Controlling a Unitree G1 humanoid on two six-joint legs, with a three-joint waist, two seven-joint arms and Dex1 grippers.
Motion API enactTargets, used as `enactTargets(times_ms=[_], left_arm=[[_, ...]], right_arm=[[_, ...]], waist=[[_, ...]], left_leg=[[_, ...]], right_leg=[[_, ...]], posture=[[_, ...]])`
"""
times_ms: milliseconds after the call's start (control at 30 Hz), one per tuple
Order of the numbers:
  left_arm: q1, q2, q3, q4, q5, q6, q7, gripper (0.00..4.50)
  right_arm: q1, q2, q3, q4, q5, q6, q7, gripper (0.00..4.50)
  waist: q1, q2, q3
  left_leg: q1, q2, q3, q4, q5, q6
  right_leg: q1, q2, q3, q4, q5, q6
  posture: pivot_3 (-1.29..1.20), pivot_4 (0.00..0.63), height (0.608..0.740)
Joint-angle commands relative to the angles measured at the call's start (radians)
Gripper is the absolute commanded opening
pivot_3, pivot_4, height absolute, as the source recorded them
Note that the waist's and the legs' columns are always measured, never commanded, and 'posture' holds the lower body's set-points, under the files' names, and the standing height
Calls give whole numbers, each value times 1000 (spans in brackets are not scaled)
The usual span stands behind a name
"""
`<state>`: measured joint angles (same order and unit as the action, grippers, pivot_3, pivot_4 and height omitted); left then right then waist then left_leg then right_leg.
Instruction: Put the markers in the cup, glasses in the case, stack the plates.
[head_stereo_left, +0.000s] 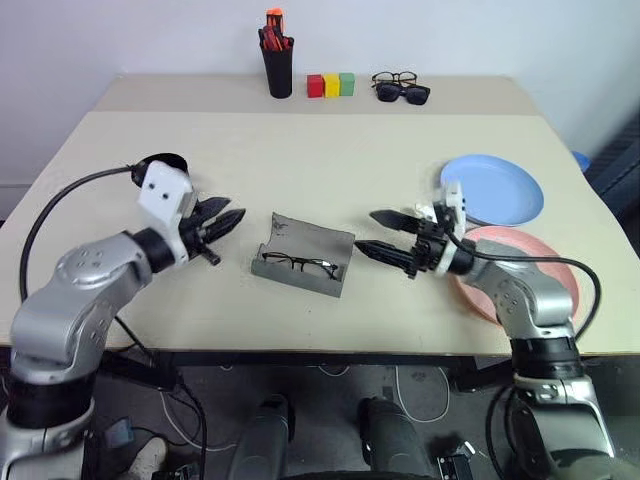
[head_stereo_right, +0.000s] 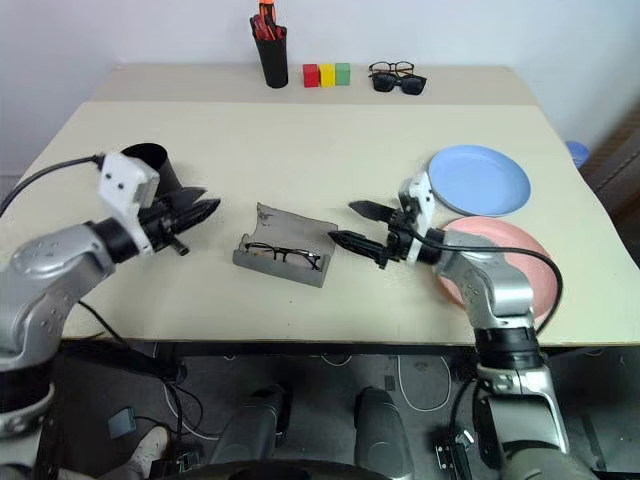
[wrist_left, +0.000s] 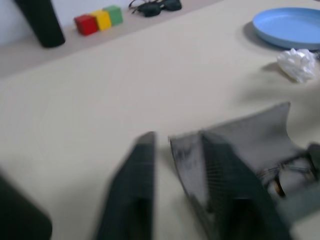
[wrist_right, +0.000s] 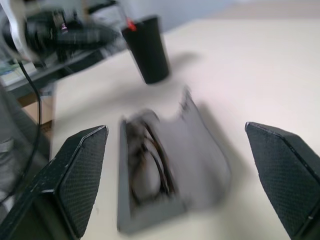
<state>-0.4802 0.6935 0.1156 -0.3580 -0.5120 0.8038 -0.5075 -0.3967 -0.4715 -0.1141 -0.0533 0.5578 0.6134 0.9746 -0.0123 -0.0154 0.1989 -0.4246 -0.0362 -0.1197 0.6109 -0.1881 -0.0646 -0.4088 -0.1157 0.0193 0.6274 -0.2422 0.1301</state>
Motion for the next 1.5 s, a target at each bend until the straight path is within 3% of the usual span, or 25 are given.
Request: enactTargets(times_ms=[33, 167, 333, 567, 767, 967, 1133, 1333, 1400, 1500], left_arm=[[-111, -1, -70, 96, 51, 3, -18, 261], [-394, -41, -308, 433, 248, -84, -102, 261], [-591, -123, -436, 802, 410, -287, -196, 261], [-794, -278, -521, 1303, 568, -590, -346, 261], [-853, -344, -525, 1487, 627, -693, -528, 261], [-838, -326, -498, 1426, 602, -691, -834, 261], [-726, -221, -507, 1079, 540, -492, -1083, 261], [-465, -5, -620, 577, 431, -268, -1107, 261], [-418, -5, -587, 519, 430, -261, -1086, 261], [-459, -85, -486, 556, 390, -224, -968, 261]], right_arm=[[31, -39, -46, -83, 34, 12, -23, 4500], [235, -161, -39, -105, -82, -223, 105, 4500], [337, -239, -81, -100, -100, -344, 163, 4500], [421, -276, -159, -141, -90, -405, 151, 4500], [474, -284, -209, -145, -91, -435, 137, 4500], [490, -285, -243, -138, -82, -444, 120, 4500], [507, -281, -253, -109, -86, -452, 115, 4500], [499, -271, -250, -66, -89, -440, 83, 4500], [493, -270, -246, -53, -91, -451, 81, 4500], [479, -268, -251, -43, -77, -441, 73, 4500]], waist=[[-7, 0, 0], [11, -1, 0], [-5, -1, 1], [-1, -2, 1], [1, -3, 2], [0, -4, 2], [-5, -4, 3], [-9, -2, 3], [-1, -1, 3], [17, -2, 3]], left_leg=[[0, 0, 0, 0, 0, 0], [0, 1, 0, 0, 0, 0], [-2, 0, 4, 1, 0, 0], [-3, 0, 4, 0, -2, 3], [-5, 0, 4, 0, -2, 4], [-5, 0, 4, 1, -2, 4], [-4, 0, 4, 0, -2, 4], [-1, 1, 4, 0, -2, 4], [-1, 1, 4, 1, -2, 4], [-2, 1, 4, 5, -2, 5]], right_leg=[[0, 0, 0, 0, 0, 0], [1, 0, -3, 1, -2, 4], [2, -2, -1, -6, -2, 7], [2, -2, -1, -9, 0, 11], [2, -2, -1, -10, 0, 13], [2, -2, -1, -10, 1, 13], [2, -2, -1, -9, 2, 10], [2, -2, 0, -5, 2, 10], [2, -2, 0, -3, 1, 7], [5, -2, -1, -2, -1, 7]], posture=[[0, 150, 740], [0, 150, 740], [0, 150, 740], [0, 150, 740], [0, 150, 740], [0, 150, 740], [0, 150, 740], [0, 150, 740], [0, 150, 740], [0, 150, 740]])
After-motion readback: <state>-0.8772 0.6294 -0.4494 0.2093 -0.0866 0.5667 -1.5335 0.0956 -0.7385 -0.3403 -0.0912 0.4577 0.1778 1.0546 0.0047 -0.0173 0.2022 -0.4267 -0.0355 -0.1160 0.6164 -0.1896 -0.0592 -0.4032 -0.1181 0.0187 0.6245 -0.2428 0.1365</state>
